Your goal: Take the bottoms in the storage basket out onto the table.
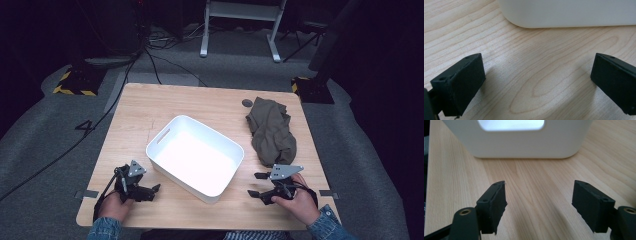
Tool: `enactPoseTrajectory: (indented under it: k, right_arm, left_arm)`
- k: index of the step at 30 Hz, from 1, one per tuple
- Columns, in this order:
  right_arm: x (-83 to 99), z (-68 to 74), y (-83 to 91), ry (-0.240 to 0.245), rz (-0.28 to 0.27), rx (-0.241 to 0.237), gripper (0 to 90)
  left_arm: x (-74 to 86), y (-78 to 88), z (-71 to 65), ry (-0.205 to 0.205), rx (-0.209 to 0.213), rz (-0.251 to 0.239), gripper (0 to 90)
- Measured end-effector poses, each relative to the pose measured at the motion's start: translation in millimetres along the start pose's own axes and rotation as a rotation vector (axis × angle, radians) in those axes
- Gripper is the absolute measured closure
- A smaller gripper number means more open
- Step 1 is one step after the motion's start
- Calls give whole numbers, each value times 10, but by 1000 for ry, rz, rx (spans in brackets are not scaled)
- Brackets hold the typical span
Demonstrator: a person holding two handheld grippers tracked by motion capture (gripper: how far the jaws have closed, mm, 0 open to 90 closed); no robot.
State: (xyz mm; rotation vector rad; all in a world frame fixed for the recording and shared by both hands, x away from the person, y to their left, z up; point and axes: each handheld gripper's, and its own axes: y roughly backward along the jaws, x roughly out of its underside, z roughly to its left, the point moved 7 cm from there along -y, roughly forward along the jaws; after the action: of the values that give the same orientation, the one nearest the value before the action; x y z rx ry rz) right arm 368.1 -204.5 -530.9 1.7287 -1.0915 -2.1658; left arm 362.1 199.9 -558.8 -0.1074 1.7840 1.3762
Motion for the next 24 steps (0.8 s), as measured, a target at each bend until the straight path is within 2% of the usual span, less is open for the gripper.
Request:
enactPoseTrajectory:
  k: [3, 7, 18, 22, 24]
  right_arm:
    - [50, 2, -35, 21, 21, 1, 273]
    - [101, 12, -69, 24, 39, -1, 270]
    - [159, 69, -123, 67, 64, 12, 255]
    - [157, 57, -137, 81, 66, 50, 159]
    - [167, 46, -152, 45, 75, 58, 137]
  left_arm:
    - [-1, -2, 2, -3, 0, -1, 0]
    - [-2, -3, 2, -4, 2, -1, 0]
    - [-7, -6, 5, -10, 6, -3, 0]
    - [-7, -6, 5, -9, 7, -3, 0]
    - [-7, -7, 5, -9, 7, -3, 0]
